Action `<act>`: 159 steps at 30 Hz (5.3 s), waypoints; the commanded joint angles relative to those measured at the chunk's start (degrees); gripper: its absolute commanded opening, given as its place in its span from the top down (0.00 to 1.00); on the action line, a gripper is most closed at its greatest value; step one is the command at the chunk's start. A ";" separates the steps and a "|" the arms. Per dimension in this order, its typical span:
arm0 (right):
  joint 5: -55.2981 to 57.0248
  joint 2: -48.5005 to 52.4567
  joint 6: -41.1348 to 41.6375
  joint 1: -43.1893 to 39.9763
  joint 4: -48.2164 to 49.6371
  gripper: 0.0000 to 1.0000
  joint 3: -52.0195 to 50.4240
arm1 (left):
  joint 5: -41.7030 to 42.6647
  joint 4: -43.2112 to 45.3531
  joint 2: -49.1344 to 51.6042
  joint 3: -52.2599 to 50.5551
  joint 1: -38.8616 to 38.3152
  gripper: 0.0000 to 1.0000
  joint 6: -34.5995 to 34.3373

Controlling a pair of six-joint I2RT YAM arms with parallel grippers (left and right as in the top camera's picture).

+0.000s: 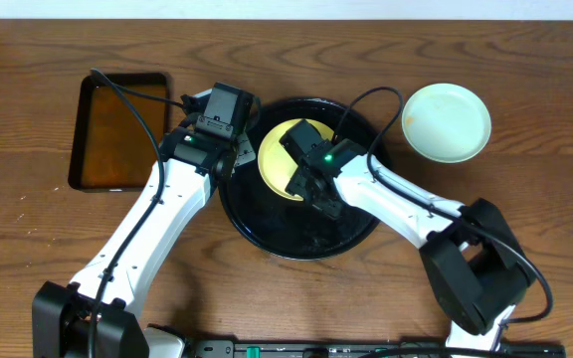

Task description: Clean dirty plates on tray and stack at the side

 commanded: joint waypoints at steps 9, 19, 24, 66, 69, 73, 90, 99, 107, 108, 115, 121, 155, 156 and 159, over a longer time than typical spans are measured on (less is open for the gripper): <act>0.11 7.08 1.99 -0.07 1.99 0.53 -0.52 | -0.26 -0.15 -0.72 -0.96 0.15 0.92 -0.28; -0.39 7.04 -13.88 -4.46 2.03 0.99 -0.20 | -0.28 -0.39 -0.72 -0.98 0.13 0.92 -0.26; -0.37 7.04 -24.06 -7.37 2.14 0.98 -0.02 | -0.26 -0.37 -0.72 -0.98 0.13 0.92 -0.28; -6.21 7.08 -53.33 -11.45 8.22 0.99 -0.11 | 19.15 5.09 15.08 -1.09 -3.34 0.92 -1.81; -4.31 7.08 -50.80 -11.39 7.93 0.99 -0.11 | 19.23 5.60 16.70 -1.09 -4.11 0.92 -4.42; -3.78 7.08 -48.33 -11.15 8.00 0.99 -0.11 | 19.21 7.34 17.59 -1.09 -6.03 0.92 -5.01; -3.10 7.08 -48.04 -10.71 7.76 0.99 -0.15 | 13.88 9.62 23.76 -1.07 -7.58 0.92 -5.40; -3.10 7.08 -48.06 -10.71 7.72 0.99 -0.17 | -0.39 1.88 23.71 -1.07 -2.21 0.92 -3.26; -2.71 7.08 -48.04 -10.49 7.74 0.99 -0.20 | 0.20 0.37 19.52 1.27 0.24 0.92 0.85; -2.71 7.08 -48.04 -10.49 7.74 0.99 -0.20 | 1.31 0.74 18.36 1.27 0.11 0.92 0.85; -2.71 7.08 -48.04 -10.49 7.82 0.99 -0.20 | 12.85 5.55 15.39 0.74 -1.62 0.92 -0.24; -2.71 7.08 -48.04 -10.49 7.82 0.99 -0.20 | 14.78 12.02 18.47 -1.31 -4.79 0.92 -4.85; -2.71 7.08 -48.04 -10.49 7.28 0.99 -0.22 | 2.40 9.11 24.61 -0.07 4.79 0.92 1.33; -2.71 7.08 -48.04 -10.49 7.30 0.99 -0.22 | 2.40 8.61 23.87 0.24 4.87 0.92 1.55; -2.71 7.08 -48.04 -10.49 7.30 0.99 -0.22 | 2.45 8.22 20.44 0.52 4.76 0.92 1.53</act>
